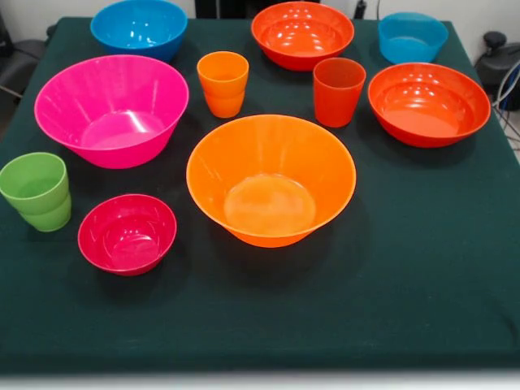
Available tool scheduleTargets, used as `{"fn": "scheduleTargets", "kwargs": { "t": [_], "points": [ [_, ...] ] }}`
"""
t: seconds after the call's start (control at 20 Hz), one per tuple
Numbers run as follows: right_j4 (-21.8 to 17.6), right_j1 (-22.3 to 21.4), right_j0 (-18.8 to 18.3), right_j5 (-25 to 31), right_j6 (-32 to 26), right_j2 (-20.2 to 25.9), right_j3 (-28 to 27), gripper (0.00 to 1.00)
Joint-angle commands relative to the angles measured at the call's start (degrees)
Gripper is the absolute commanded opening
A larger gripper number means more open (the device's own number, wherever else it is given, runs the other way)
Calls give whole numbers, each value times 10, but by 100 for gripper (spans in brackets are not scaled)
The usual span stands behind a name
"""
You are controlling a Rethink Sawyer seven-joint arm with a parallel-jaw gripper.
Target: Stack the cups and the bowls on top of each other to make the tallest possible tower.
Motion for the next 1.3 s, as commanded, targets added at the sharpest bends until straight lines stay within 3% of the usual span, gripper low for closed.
{"fn": "scheduleTargets", "kwargs": {
  "t": [0.05,0.75,1.3],
  "points": [
    [-16,39,-1,0,47,34,27,100],
    [5,43,-13,7,31,51,35,100],
    [-3,99,-18,21,38,66,-35,100]
  ]
}}
